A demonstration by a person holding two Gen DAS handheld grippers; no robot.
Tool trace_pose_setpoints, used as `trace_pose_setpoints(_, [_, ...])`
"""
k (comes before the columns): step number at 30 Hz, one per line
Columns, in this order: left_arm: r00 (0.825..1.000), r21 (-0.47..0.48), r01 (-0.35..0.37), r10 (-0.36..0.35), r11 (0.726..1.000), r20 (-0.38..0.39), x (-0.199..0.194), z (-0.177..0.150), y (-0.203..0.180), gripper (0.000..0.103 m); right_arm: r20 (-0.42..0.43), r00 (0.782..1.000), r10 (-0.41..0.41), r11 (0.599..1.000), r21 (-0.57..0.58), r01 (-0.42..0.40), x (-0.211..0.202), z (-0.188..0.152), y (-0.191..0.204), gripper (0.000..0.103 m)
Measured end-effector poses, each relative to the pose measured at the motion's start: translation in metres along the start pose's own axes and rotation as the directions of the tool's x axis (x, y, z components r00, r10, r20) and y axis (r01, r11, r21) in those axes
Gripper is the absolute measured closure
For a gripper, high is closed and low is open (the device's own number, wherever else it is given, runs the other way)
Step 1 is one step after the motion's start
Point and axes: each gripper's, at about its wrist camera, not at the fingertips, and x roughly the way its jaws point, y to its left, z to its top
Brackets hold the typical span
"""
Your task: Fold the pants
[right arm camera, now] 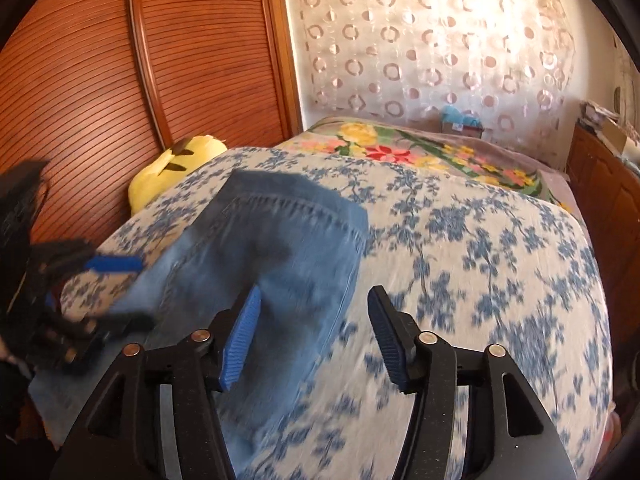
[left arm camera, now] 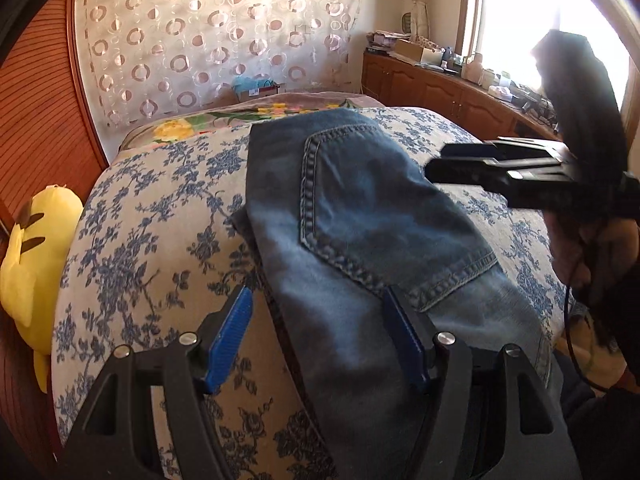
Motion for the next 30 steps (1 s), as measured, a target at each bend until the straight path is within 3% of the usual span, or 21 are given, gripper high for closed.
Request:
trace_pose_setpoints(9, [1.0,-0.042,0.018,-0.019,0.999,-0.013,0.004,-0.015,0.009,0.036,-0.083,0.992,0.092,0.994,0.061,-0.087,0.049,0.016,-0.018,0.033])
trace_pose_setpoints(21, [1.0,-0.064,0.022,-0.022,0.998,-0.008,0.004,-0.022,0.011,0.036,-0.131,0.972,0.198,0.976,0.123,-0.182,0.078,0.026,-0.022,0.025])
trace_pose_setpoints(25, [1.0,-0.066,0.021,-0.021,0.998,-0.007,0.004,-0.024,0.011,0.036,-0.147,0.96,0.238,0.966,0.143,-0.217,0.079,0.027,-0.024,0.038])
trace_pose_setpoints(30, [1.0,-0.08,0.019,-0.019,0.997,0.001,0.001,-0.025,0.012,0.036,-0.141,0.952,0.271,0.956,0.154,-0.249,0.07,0.029,-0.027,0.068])
